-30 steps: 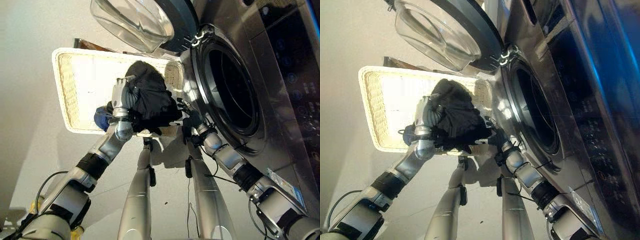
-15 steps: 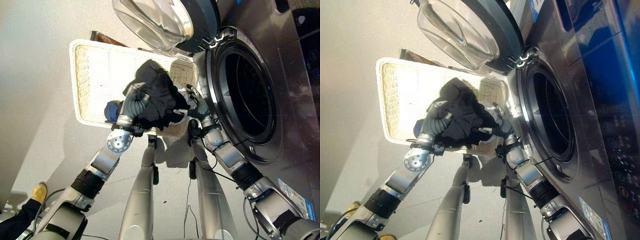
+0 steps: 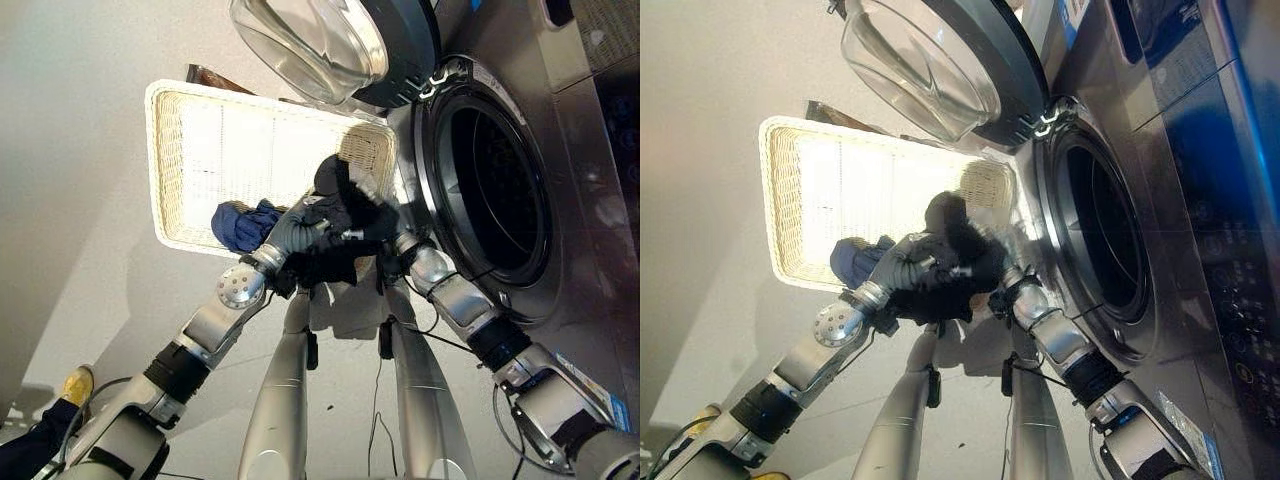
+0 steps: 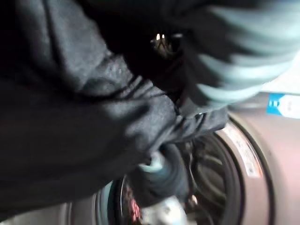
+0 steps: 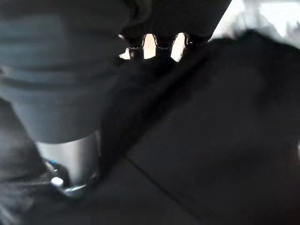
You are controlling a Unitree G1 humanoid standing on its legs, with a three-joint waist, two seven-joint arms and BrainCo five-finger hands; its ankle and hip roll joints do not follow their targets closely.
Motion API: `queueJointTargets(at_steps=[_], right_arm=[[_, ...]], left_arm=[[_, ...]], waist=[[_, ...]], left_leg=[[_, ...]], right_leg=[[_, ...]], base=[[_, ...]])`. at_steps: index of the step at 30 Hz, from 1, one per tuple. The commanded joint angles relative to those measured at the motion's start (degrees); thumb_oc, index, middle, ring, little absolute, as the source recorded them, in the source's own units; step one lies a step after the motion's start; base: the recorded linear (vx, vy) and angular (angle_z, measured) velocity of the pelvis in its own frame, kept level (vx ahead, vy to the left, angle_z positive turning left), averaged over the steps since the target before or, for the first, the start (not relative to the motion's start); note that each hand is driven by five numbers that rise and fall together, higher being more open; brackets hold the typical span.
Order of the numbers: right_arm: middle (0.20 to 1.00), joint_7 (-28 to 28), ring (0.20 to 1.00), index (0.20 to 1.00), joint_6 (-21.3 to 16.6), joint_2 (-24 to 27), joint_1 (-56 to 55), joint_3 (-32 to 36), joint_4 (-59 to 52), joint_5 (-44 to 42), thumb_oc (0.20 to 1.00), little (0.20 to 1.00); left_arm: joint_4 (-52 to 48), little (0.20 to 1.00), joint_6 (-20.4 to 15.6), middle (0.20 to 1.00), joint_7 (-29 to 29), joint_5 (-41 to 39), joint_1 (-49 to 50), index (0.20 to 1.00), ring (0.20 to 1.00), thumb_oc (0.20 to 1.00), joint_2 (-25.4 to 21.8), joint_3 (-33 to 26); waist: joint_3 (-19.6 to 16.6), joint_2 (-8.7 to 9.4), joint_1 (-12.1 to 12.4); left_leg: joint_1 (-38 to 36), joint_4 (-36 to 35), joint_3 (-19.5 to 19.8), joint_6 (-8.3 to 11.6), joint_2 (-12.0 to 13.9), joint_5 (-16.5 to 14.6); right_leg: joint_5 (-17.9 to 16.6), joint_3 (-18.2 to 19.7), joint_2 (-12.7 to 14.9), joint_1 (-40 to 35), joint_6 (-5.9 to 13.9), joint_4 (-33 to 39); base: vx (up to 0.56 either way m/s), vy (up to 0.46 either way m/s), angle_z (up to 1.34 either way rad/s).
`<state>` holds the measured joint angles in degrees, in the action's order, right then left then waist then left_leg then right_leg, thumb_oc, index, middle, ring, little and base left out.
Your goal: Put the clothes into the washing machine.
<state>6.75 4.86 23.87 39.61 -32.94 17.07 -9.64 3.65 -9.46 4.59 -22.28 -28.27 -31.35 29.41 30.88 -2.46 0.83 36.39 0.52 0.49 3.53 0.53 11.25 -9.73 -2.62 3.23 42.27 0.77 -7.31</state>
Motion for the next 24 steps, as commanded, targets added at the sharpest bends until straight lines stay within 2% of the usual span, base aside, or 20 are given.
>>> queueJointTargets(at_steps=[1,3,7,8,10,14,20,21,22,23,24], right_arm=[[1.000,16.44,1.000,1.000,6.60,-0.53,0.64,-8.96,-1.90,-1.60,1.000,1.000],[1.000,23.77,1.000,1.000,9.25,0.11,1.38,-11.01,-0.73,-3.84,1.000,1.000],[1.000,27.08,1.000,1.000,9.95,0.50,1.52,-11.90,-0.62,-3.89,1.000,1.000],[1.000,32.68,1.000,1.000,10.73,1.74,1.69,-14.13,0.41,-6.88,1.000,1.000],[1.000,34.09,1.000,1.000,10.81,2.37,1.74,-14.46,0.88,-9.33,1.000,1.000],[1.000,32.86,1.000,1.000,7.44,2.80,1.46,-13.93,2.31,-15.29,1.000,1.000],[1.000,26.36,1.000,1.000,3.37,0.32,-0.68,-10.93,2.14,-25.91,1.000,1.000],[0.925,25.83,0.925,0.925,3.48,-1.34,-1.61,-9.63,1.90,-29.37,0.925,0.925],[0.812,25.62,0.812,0.812,3.54,-1.86,-1.98,-9.35,1.76,-30.76,0.812,0.812],[0.347,24.88,0.347,0.347,3.56,-2.89,-2.71,-8.63,1.57,-33.75,0.347,0.347],[0.200,24.24,0.200,0.200,3.32,-4.28,-3.54,-7.64,1.64,-36.22,0.200,0.200]], left_arm=[[-7.14,0.200,-6.65,0.200,2.42,-3.84,-2.76,0.200,0.200,0.200,2.63,1.05],[-7.37,0.200,-6.55,0.200,0.83,-3.45,-3.93,0.200,0.200,0.200,1.48,1.97],[-7.40,0.200,-6.53,0.200,0.17,-2.75,-4.28,0.200,0.200,0.200,1.11,2.33],[-7.75,0.200,-6.15,0.200,-2.19,-1.61,-5.70,0.200,0.200,0.200,-0.37,3.53],[-7.82,0.200,-6.17,0.200,-2.80,-2.32,-6.22,0.200,0.200,0.200,-1.28,3.99],[-7.78,0.200,-6.59,0.200,-2.04,-5.80,-6.85,0.200,0.200,0.200,-1.91,4.27],[-8.51,0.200,-6.22,0.200,1.97,-12.11,-5.06,0.200,0.200,0.200,0.76,4.71],[-8.06,0.200,-6.07,0.200,1.95,-12.87,-4.67,0.200,0.200,0.200,1.77,5.10],[-7.82,0.200,-5.99,0.200,1.94,-13.17,-4.61,0.200,0.200,0.200,2.06,5.19],[-7.31,0.200,-6.11,0.200,1.87,-13.38,-4.19,0.200,0.200,0.200,2.84,5.57],[-6.76,0.200,-6.18,0.200,1.74,-13.87,-3.74,0.200,0.200,0.200,3.74,5.87]], waist=[[-1.08,-1.63,-0.46],[-1.08,-1.48,-0.17],[-1.08,-1.39,-0.06],[-1.08,-1.08,0.24],[-1.08,-0.99,0.33],[-1.08,-0.75,0.34],[-1.08,-0.75,-0.06],[-1.08,-0.73,-0.25],[-1.08,-0.69,-0.31],[-1.08,-0.63,-0.46],[-1.08,-0.62,-0.69]], left_leg=[[2.54,0.83,-0.03,-2.35,-4.29,1.69],[2.53,0.70,0.20,-2.29,-4.31,1.92],[2.60,0.73,0.34,-2.27,-4.30,1.97],[2.84,0.65,0.66,-2.19,-4.35,2.28],[2.81,0.50,0.66,-2.10,-4.24,2.39],[2.79,-0.03,0.50,-1.98,-4.23,2.59],[3.19,-0.46,-0.08,-1.87,-4.11,2.78],[3.31,-0.57,-0.19,-1.94,-4.13,2.80],[3.33,-0.62,-0.22,-1.91,-4.11,2.81],[3.43,-0.64,-0.29,-1.90,-4.09,2.82],[3.51,-0.70,-0.46,-1.91,-4.07,2.84]], right_leg=[[-3.62,-2.89,0.07,-1.73,2.56,3.06],[-3.71,-3.00,0.04,-1.78,2.45,3.15],[-3.68,-3.02,0.03,-1.69,2.43,3.10],[-3.77,-3.02,-0.18,-1.49,2.30,3.13],[-3.87,-3.08,-0.15,-1.52,2.29,3.27],[-4.62,-3.42,-0.01,-1.29,2.41,4.09],[-5.41,-3.79,0.25,-0.74,2.57,4.84],[-5.64,-3.80,0.29,-0.56,2.60,5.04],[-5.69,-3.81,0.33,-0.54,2.65,5.12],[-5.75,-3.70,0.29,-0.42,2.69,5.20],[-5.91,-3.63,0.24,-0.26,2.70,5.31]], base=[[0.01,-0.028,0.03],[0.00,-0.016,0.05],[0.00,-0.014,0.03],[0.00,-0.040,0.03],[0.00,-0.026,0.04],[0.00,-0.002,0.01],[0.00,0.007,0.00],[0.00,0.035,-0.01],[0.00,0.039,-0.02],[0.00,0.040,-0.03],[0.00,0.045,-0.05]])
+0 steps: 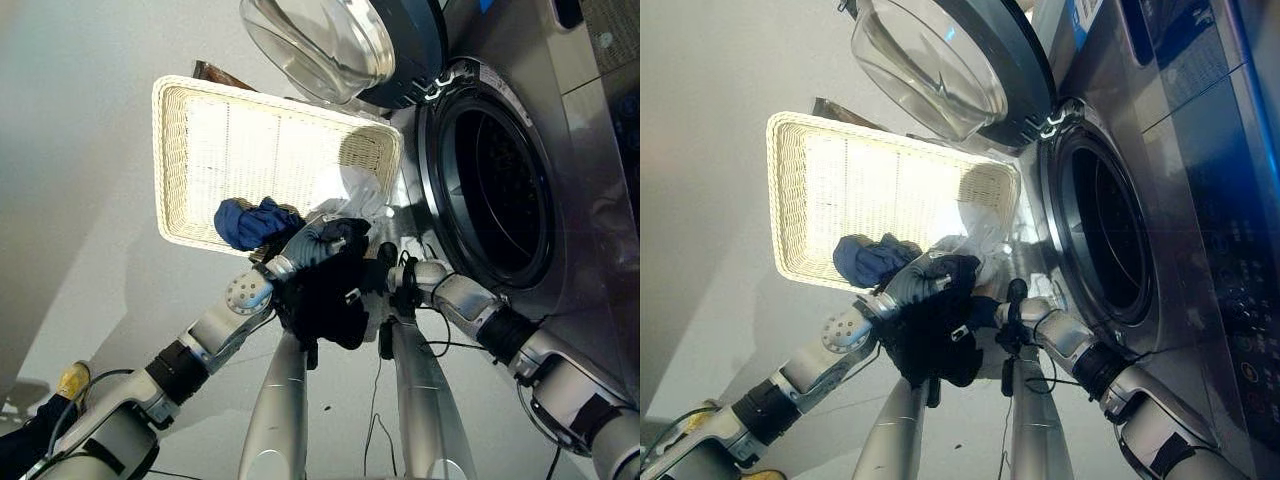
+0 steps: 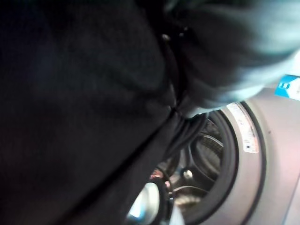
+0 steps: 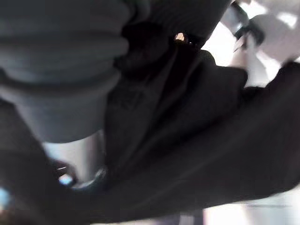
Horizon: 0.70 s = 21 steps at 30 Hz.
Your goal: Put the clothes into the washing machine.
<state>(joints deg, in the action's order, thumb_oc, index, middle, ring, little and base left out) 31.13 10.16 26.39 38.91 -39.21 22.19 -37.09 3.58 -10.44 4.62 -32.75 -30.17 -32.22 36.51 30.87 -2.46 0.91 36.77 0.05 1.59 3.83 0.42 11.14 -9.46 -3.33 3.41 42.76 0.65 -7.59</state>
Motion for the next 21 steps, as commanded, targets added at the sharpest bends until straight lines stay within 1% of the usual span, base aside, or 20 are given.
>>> queueJointTargets(at_steps=[1,3,5,8,10,12,14,16,18,19,21], right_arm=[[0.200,-0.75,0.200,0.200,-2.09,-7.80,-3.53,-0.87,-3.53,-11.07,0.200,0.200],[0.200,-1.67,0.200,0.200,-2.01,-9.10,-4.68,-0.23,-3.23,-14.07,0.200,0.200],[0.200,-2.16,0.200,0.200,-2.08,-10.53,-5.77,0.18,-2.89,-13.89,0.200,0.200],[0.200,-3.70,0.200,0.200,-2.26,-11.21,-6.77,0.12,-2.65,-13.15,0.200,0.200],[0.200,-4.12,0.200,0.200,-1.10,-11.36,-7.35,0.31,-2.55,-14.03,0.200,0.200],[0.200,-2.85,0.200,0.200,0.24,-11.33,-7.54,0.13,-2.04,-13.80,0.200,0.200],[0.200,0.16,0.200,0.200,3.58,-11.55,-7.95,-0.26,-1.55,-13.11,0.200,0.200],[0.200,4.09,0.200,0.200,7.74,-11.69,-8.46,-0.82,-1.14,-12.58,0.200,0.200],[0.200,7.46,0.200,0.200,10.21,-11.44,-8.81,-1.34,-0.70,-12.49,0.200,0.200],[0.200,9.83,0.200,0.200,12.12,-11.34,-9.17,-1.52,-0.54,-12.59,0.200,0.200],[0.200,12.18,0.200,0.200,14.26,-11.16,-9.78,-1.68,-0.76,-13.10,0.200,0.200]], left_arm=[[-6.32,0.200,-5.12,0.200,1.60,-3.60,-1.40,0.200,0.200,0.200,5.30,-1.15],[-5.57,0.200,-5.39,0.200,1.24,-3.63,-0.64,0.200,0.200,0.200,6.20,-0.88],[-4.55,0.200,-5.94,0.200,1.00,-3.35,0.38,0.200,0.200,0.200,7.39,-0.55],[-3.81,0.200,-6.38,0.200,1.77,-4.19,1.61,0.200,0.200,0.200,8.64,-0.33],[-3.80,0.200,-6.59,0.200,2.88,-5.65,2.40,0.200,0.200,0.200,9.21,-0.23],[-3.49,0.200,-7.07,0.200,3.42,-6.13,2.74,0.200,0.200,0.200,9.66,0.03],[-3.13,0.200,-7.38,0.200,3.17,-5.83,3.03,0.200,0.200,0.200,10.31,0.35],[-2.41,0.200,-8.07,0.200,1.86,-5.46,3.20,0.200,0.200,0.200,10.51,0.77],[-1.58,0.200,-8.76,0.200,0.43,-4.65,3.25,0.200,0.200,0.200,10.62,0.88],[-1.01,0.200,-9.37,0.200,-1.37,-3.75,3.26,0.200,0.200,0.200,10.53,0.92],[-0.41,0.200,-9.70,0.200,-5.89,-0.56,3.33,0.200,0.200,0.200,10.37,0.88]], waist=[[-1.07,-0.59,-0.88],[-1.07,-0.62,-1.03],[-1.07,-0.73,-1.21],[-1.07,-0.82,-1.43],[-1.07,-0.90,-1.60],[-1.07,-0.96,-1.71],[-1.07,-1.00,-1.73],[-1.07,-1.07,-1.60],[-1.07,-1.06,-1.54],[-1.07,-1.03,-1.55],[-1.07,-0.96,-1.55]], left_leg=[[3.19,-0.28,-1.62,-2.22,-3.95,2.97],[3.31,-0.53,-1.80,-2.21,-3.86,3.03],[3.54,-0.76,-2.00,-2.28,-3.78,3.18],[3.66,-0.98,-2.20,-2.27,-3.66,3.29],[3.66,-1.13,-2.31,-2.32,-3.67,3.34],[3.73,-1.05,-2.33,-2.34,-3.66,3.30],[3.92,-0.80,-2.08,-2.47,-3.84,3.28],[3.73,-0.60,-1.80,-2.64,-3.95,3.11],[3.70,-0.41,-1.58,-2.67,-4.01,3.10],[3.60,-0.25,-1.43,-2.68,-4.05,3.10],[3.56,0.04,-1.10,-2.73,-4.17,3.05]], right_leg=[[-6.25,-2.85,0.03,-0.69,2.85,5.66],[-6.34,-2.80,0.00,-0.56,2.89,5.84],[-6.50,-2.71,-0.03,-0.27,2.91,6.00],[-6.77,-2.55,0.01,-0.13,2.91,6.40],[-6.96,-2.37,-0.07,-0.08,2.88,6.64],[-7.00,-2.18,-0.06,-0.02,2.87,6.70],[-6.93,-1.85,-0.15,0.16,2.75,6.52],[-6.46,-1.61,-0.32,-0.04,2.66,6.03],[-6.16,-1.48,-0.40,-0.11,2.67,5.60],[-6.02,-1.34,-0.48,-0.21,2.66,5.30],[-5.76,-1.12,-0.60,-0.29,2.65,4.92]], base=[[0.00,0.039,-0.05],[-0.01,0.034,-0.05],[-0.02,0.041,-0.08],[-0.01,0.038,-0.07],[0.00,0.040,-0.03],[0.00,0.000,0.00],[0.00,0.000,0.00],[0.00,0.000,0.00],[0.00,0.000,0.00],[0.00,0.000,0.00],[0.00,0.000,0.00]])
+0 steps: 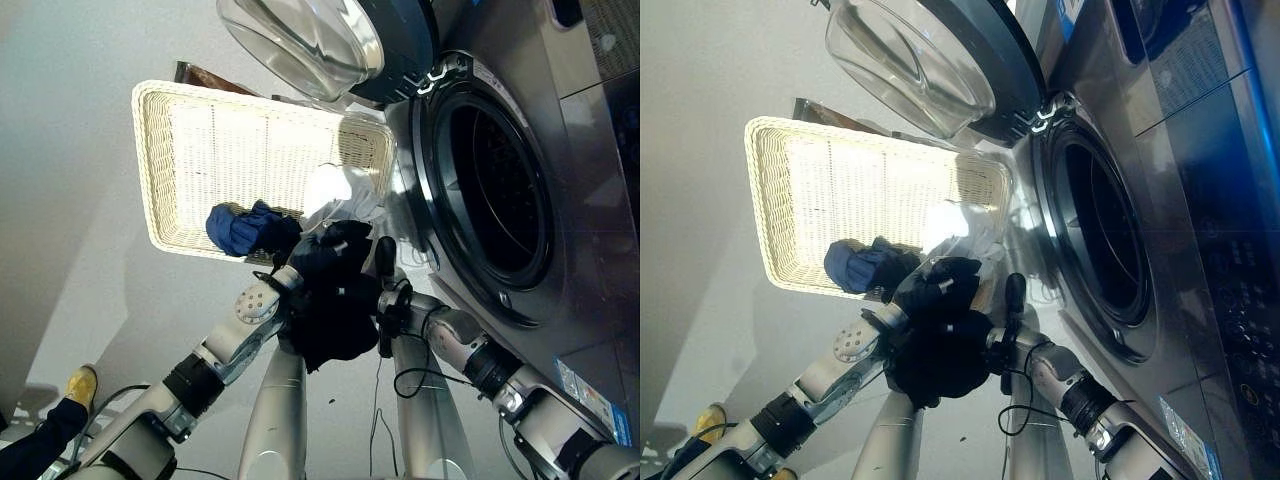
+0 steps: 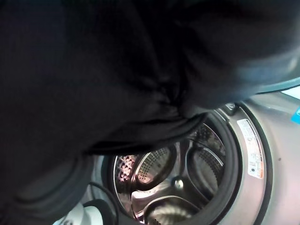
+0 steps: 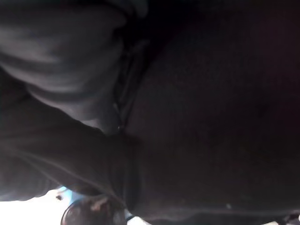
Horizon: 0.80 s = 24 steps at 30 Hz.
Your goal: Put the clothes into the washing machine.
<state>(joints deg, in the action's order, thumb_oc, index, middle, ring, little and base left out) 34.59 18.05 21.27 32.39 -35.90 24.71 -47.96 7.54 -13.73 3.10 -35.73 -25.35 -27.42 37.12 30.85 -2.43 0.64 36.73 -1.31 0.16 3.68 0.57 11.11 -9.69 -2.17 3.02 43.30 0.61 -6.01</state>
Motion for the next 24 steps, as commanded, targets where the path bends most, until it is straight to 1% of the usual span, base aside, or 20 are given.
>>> queueJointTargets(at_steps=[1,2,3,4,6,8,10,11,12,13,15,16,17,18,19,20,21,22,23,24], right_arm=[[0.200,9.54,0.200,0.200,7.38,-5.97,-3.49,-4.86,-3.33,-2.48,0.200,0.200],[0.200,9.83,0.200,0.200,7.68,-5.94,-3.39,-4.79,-3.36,-2.59,0.200,0.200],[0.200,10.49,0.200,0.200,8.08,-5.80,-3.92,-4.65,-3.37,-3.20,0.200,0.200],[0.200,10.18,0.200,0.200,8.52,-5.79,-3.92,-4.47,-3.44,-4.17,0.200,0.200],[0.200,9.64,0.200,0.200,9.31,-5.51,-4.64,-3.34,-3.69,-6.55,0.200,0.200],[0.200,9.12,0.200,0.200,8.91,-5.10,-5.39,-2.32,-3.33,-8.75,0.200,0.200],[0.200,7.47,0.200,0.200,7.60,-5.03,-6.33,-1.08,-3.47,-11.78,0.200,0.200],[0.200,5.24,0.200,0.200,5.07,-5.07,-6.98,0.37,-3.24,-15.47,0.200,0.200],[0.200,4.87,0.200,0.200,4.70,-5.02,-6.86,0.68,-3.19,-16.03,0.200,0.200],[0.200,3.74,0.200,0.200,3.72,-4.90,-7.03,1.68,-2.96,-17.83,0.200,0.200],[0.200,1.46,0.200,0.200,0.65,-4.42,-7.03,3.60,-2.21,-22.07,0.200,0.200],[0.200,0.73,0.200,0.200,-0.22,-4.27,-7.14,4.20,-1.98,-23.28,0.200,0.200],[0.200,-0.64,0.200,0.200,-2.02,-3.85,-6.71,5.80,-1.22,-26.04,0.200,0.200],[0.200,-1.90,0.200,0.200,-4.11,-2.95,-6.43,7.85,-0.06,-29.70,0.200,0.200],[0.200,-2.74,0.200,0.200,-5.02,-2.25,-5.77,9.55,0.87,-31.78,0.200,0.200],[0.200,-2.85,0.200,0.200,-5.11,-2.16,-5.49,9.72,0.97,-32.04,0.200,0.200],[0.200,-4.56,0.200,0.200,-7.75,-1.64,-4.87,12.02,1.84,-34.66,0.200,0.200],[0.200,-4.88,0.200,0.200,-8.08,-1.53,-4.71,12.33,1.96,-35.38,0.200,0.200],[0.200,-6.30,0.200,0.200,-10.94,-0.91,-3.71,14.90,3.05,-38.93,0.200,0.200],[0.200,-6.98,0.200,0.200,-11.74,-0.82,-3.35,15.72,3.35,-40.46,0.200,0.200]], left_arm=[[-4.22,0.740,-6.38,0.740,-7.49,4.51,-1.41,0.740,0.740,0.740,5.36,0.03],[-4.16,1.000,-6.27,1.000,-8.96,5.66,-1.54,1.000,1.000,1.000,5.26,-0.13],[-3.76,1.000,-5.69,1.000,-14.32,9.89,-1.51,1.000,1.000,1.000,4.68,-0.54],[-3.41,1.000,-5.39,1.000,-17.72,12.91,-1.77,1.000,1.000,1.000,4.28,-0.98],[-3.47,1.000,-3.80,1.000,-27.22,21.17,-1.75,1.000,1.000,1.000,2.66,-2.51],[-3.19,1.000,-2.76,1.000,-32.98,24.62,-1.44,1.000,1.000,1.000,1.42,-4.28],[-3.32,1.000,-0.39,1.000,-39.40,28.71,-0.77,1.000,1.000,1.000,-0.03,-6.70],[-3.14,1.000,3.24,1.000,-45.09,32.81,-0.27,1.000,1.000,1.000,-1.85,-9.46],[-3.12,1.000,3.74,1.000,-45.63,33.03,-0.33,1.000,1.000,1.000,-2.17,-9.95],[-3.09,1.000,5.27,1.000,-47.34,33.21,0.05,1.000,1.000,1.000,-3.19,-11.38],[-2.51,1.000,7.67,1.000,-49.37,32.46,0.63,1.000,1.000,1.000,-4.93,-13.89],[-2.22,1.000,8.15,1.000,-49.68,31.89,0.88,1.000,1.000,1.000,-5.38,-14.42],[-1.47,1.000,8.63,1.000,-49.85,29.76,1.21,1.000,1.000,1.000,-6.40,-16.00],[0.15,1.000,8.60,1.000,-49.16,27.28,1.86,1.000,1.000,1.000,-7.11,-17.60],[1.11,1.000,8.57,1.000,-48.62,25.53,2.06,1.000,1.000,1.000,-7.57,-18.61],[1.21,1.000,8.59,1.000,-48.59,25.36,1.88,1.000,1.000,1.000,-7.64,-18.78],[2.47,1.000,8.67,1.000,-47.84,23.53,2.23,1.000,1.000,1.000,-7.76,-20.22],[2.72,1.000,8.70,1.000,-47.78,23.29,2.26,1.000,1.000,1.000,-7.73,-20.35],[4.50,1.000,7.88,1.000,-47.11,21.96,2.53,1.000,1.000,1.000,-7.66,-21.31],[5.14,1.000,7.61,1.000,-46.92,21.58,2.60,1.000,1.000,1.000,-7.57,-21.52]], waist=[[-1.06,-0.99,-1.26],[-1.06,-0.97,-1.29],[-1.06,-0.96,-1.18],[-1.06,-0.94,-1.16],[-1.06,-0.95,-0.99],[-1.06,-1.02,-0.79],[-1.06,-1.10,-0.52],[-1.06,-1.26,-0.16],[-1.06,-1.29,-0.15],[-1.06,-1.45,0.00],[-1.06,-1.82,0.28],[-1.06,-1.95,0.35],[-1.06,-2.24,0.48],[-1.06,-2.63,0.58],[-1.06,-2.90,0.58],[-1.06,-2.92,0.56],[-1.06,-3.20,0.57],[-1.06,-3.24,0.57],[-1.06,-3.50,0.51],[-1.06,-3.59,0.47]], left_leg=[[3.60,1.54,0.40,-2.58,-4.30,3.06],[3.94,1.63,0.42,-2.59,-4.32,3.27],[3.64,1.81,0.59,-2.61,-4.32,3.06],[3.96,1.93,0.66,-2.64,-4.32,3.31],[3.93,2.00,0.81,-2.56,-4.21,3.37],[3.47,2.04,0.98,-2.48,-4.15,3.06],[3.47,2.17,1.17,-2.38,-4.12,2.96],[3.46,2.30,1.44,-2.23,-4.15,2.83],[3.85,2.38,1.45,-2.21,-4.19,3.11],[3.88,2.48,1.49,-2.14,-4.20,3.05],[4.01,2.79,1.49,-1.95,-4.11,2.90],[3.67,2.82,1.48,-1.89,-4.04,2.52],[4.10,2.93,1.48,-1.82,-4.05,2.82],[3.67,3.09,1.35,-1.70,-3.98,2.34],[3.58,3.07,1.17,-1.63,-3.89,2.28],[4.02,3.10,1.14,-1.63,-3.90,2.64],[4.13,3.25,1.05,-1.58,-3.86,2.62],[4.12,3.26,1.01,-1.57,-3.83,2.59],[4.11,3.27,0.78,-1.47,-3.74,2.52],[4.13,3.33,0.73,-1.45,-3.73,2.49]], right_leg=[[-5.42,-2.25,-0.20,-0.86,2.69,3.19],[-5.63,-2.24,-0.17,-0.59,2.69,3.18],[-5.19,-2.20,-0.24,-0.92,2.69,2.85],[-5.26,-2.17,-0.28,-0.69,2.65,2.71],[-5.07,-2.25,-0.32,-0.78,2.65,2.58],[-4.59,-2.38,-0.33,-1.22,2.68,2.42],[-4.37,-2.54,-0.23,-1.30,2.73,2.32],[-4.14,-2.74,-0.09,-1.38,2.78,2.18],[-4.43,-2.77,-0.03,-1.04,2.78,2.20],[-4.33,-2.83,0.00,-0.99,2.78,2.04],[-3.99,-2.92,0.17,-0.87,2.84,1.56],[-3.52,-2.92,0.15,-1.13,2.87,1.30],[-3.70,-2.89,0.21,-0.73,2.90,1.06],[-2.97,-2.83,0.20,-0.98,2.95,0.47],[-2.77,-2.81,0.20,-1.01,2.97,0.21],[-3.15,-2.82,0.22,-0.63,2.96,0.28],[-2.97,-2.63,0.18,-0.45,2.96,-0.11],[-2.92,-2.61,0.18,-0.43,2.97,-0.17],[-2.73,-2.57,0.16,-0.38,2.97,-0.39],[-2.70,-2.53,0.17,-0.33,2.98,-0.48]], base=[[0.00,0.000,0.00],[0.00,0.000,0.00],[0.00,0.000,0.00],[0.01,-0.030,0.01],[0.01,-0.015,0.01],[0.02,-0.046,0.02],[0.02,-0.080,0.01],[0.01,-0.086,0.01],[0.01,-0.083,0.01],[0.00,-0.042,0.02],[0.02,-0.044,0.02],[0.01,-0.043,0.02],[0.03,-0.039,0.02],[0.02,-0.031,0.03],[0.00,0.000,0.00],[0.00,0.000,0.00],[0.00,0.000,0.00],[0.00,0.000,0.00],[0.00,0.000,0.00],[0.04,0.004,0.00]])
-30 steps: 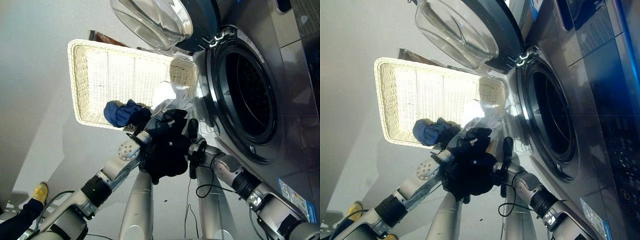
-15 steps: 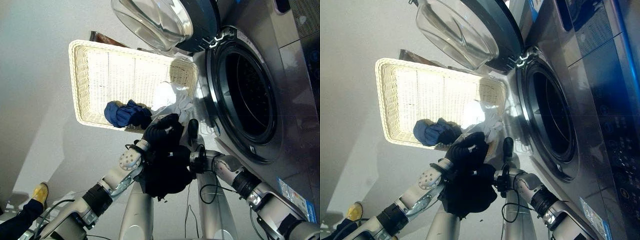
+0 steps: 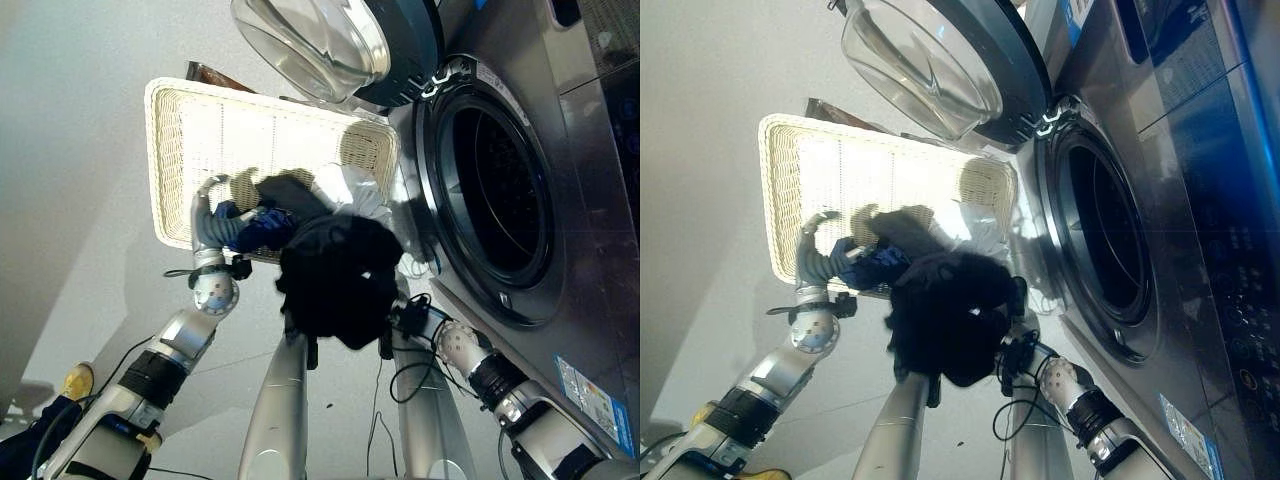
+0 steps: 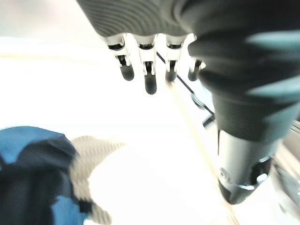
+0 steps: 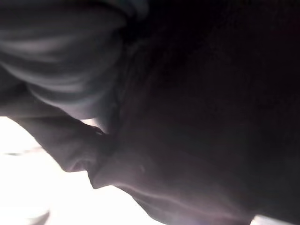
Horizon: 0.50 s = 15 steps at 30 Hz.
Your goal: Put the clothes into the washing machine.
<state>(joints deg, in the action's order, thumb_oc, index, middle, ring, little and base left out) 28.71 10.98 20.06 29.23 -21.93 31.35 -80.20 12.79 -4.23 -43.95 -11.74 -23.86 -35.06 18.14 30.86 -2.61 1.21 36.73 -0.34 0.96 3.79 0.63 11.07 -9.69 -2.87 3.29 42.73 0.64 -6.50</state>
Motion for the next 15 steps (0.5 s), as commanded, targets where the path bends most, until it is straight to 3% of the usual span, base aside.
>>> queueJointTargets(at_steps=[1,2,4,5,9,12,13,15], right_arm=[[0.200,-3.10,0.200,0.200,-7.30,0.53,0.40,3.44,-2.66,-12.08,0.200,0.200],[0.200,-6.77,0.200,0.200,-11.80,0.61,1.72,6.13,-1.77,-16.56,0.200,0.200],[0.200,-10.34,0.200,0.200,-15.39,0.83,3.41,8.62,-0.96,-20.66,0.200,0.200],[0.200,-15.61,0.200,0.200,-20.21,0.64,5.47,13.58,0.28,-25.21,0.200,0.200],[0.200,-23.33,0.200,0.200,-30.26,1.86,10.45,21.23,1.24,-28.40,0.200,0.200],[0.200,-32.66,0.200,0.200,-43.73,5.19,18.06,27.08,2.45,-28.45,0.200,0.200],[0.200,-33.18,0.200,0.200,-45.25,5.54,18.56,27.56,2.41,-28.88,0.200,0.200],[0.200,-35.84,0.200,0.200,-54.15,8.66,22.07,30.26,4.10,-30.74,0.200,0.200]], left_arm=[[1.19,1.000,-2.43,1.000,0.73,-3.18,1.34,1.000,1.000,1.000,0.29,-2.68],[2.42,1.000,-3.01,1.000,1.31,-3.91,1.30,1.000,1.000,1.000,0.74,-2.89],[3.47,1.000,-3.61,1.000,1.81,-4.17,1.03,1.000,1.000,1.000,1.26,-3.23],[4.98,1.000,-4.32,1.000,2.21,-4.39,0.97,1.000,1.000,1.000,2.18,-3.17],[6.42,1.000,-5.68,1.000,2.78,-4.98,0.71,1.000,1.000,1.000,3.34,-1.86],[7.22,1.000,-6.18,1.000,3.02,-5.60,-0.16,1.000,1.000,1.000,3.53,0.06],[7.25,1.000,-6.24,1.000,3.08,-5.71,-0.21,1.000,1.000,1.000,3.41,0.22],[7.21,1.000,-6.44,1.000,4.02,-6.26,-0.30,1.000,1.000,1.000,2.34,0.69]], waist=[[-1.07,-3.60,-0.14],[-1.07,-3.85,-0.25],[-1.07,-4.12,-0.33],[-1.07,-4.64,-0.60],[-1.07,-5.60,-0.60],[-1.07,-6.74,-0.14],[-1.07,-6.84,-0.09],[-1.07,-7.17,0.34]], left_leg=[[3.54,2.42,-0.17,-1.49,-3.74,1.98],[3.41,2.37,-0.36,-1.46,-3.70,1.92],[3.87,2.28,-0.62,-1.47,-3.67,2.35],[3.64,2.16,-0.89,-1.44,-3.63,2.24],[3.37,2.07,-1.05,-1.51,-3.78,1.92],[3.09,2.17,-0.94,-1.47,-3.92,1.51],[3.10,2.21,-0.92,-1.45,-3.92,1.47],[2.88,2.30,-0.75,-1.58,-4.15,1.24]], right_leg=[[-2.04,-1.76,-0.09,-0.19,3.00,-0.29],[-1.94,-1.67,-0.13,-0.22,2.99,-0.35],[-2.38,-1.56,-0.23,0.27,2.90,-0.21],[-2.22,-1.26,-0.39,0.27,2.89,-0.30],[-2.02,-0.80,-0.47,0.18,2.86,-0.21],[-1.85,-0.80,-0.15,0.00,2.91,-0.19],[-1.82,-0.79,-0.14,-0.01,2.91,-0.21],[-1.61,-0.91,-0.05,-0.45,2.83,-0.11]], base=[[0.04,0.012,-0.01],[0.00,0.000,0.00],[0.01,0.052,-0.04],[0.06,0.078,-0.07],[0.02,0.046,-0.05],[0.03,0.027,-0.05],[0.02,-0.015,-0.08],[0.01,-0.042,-0.09]])
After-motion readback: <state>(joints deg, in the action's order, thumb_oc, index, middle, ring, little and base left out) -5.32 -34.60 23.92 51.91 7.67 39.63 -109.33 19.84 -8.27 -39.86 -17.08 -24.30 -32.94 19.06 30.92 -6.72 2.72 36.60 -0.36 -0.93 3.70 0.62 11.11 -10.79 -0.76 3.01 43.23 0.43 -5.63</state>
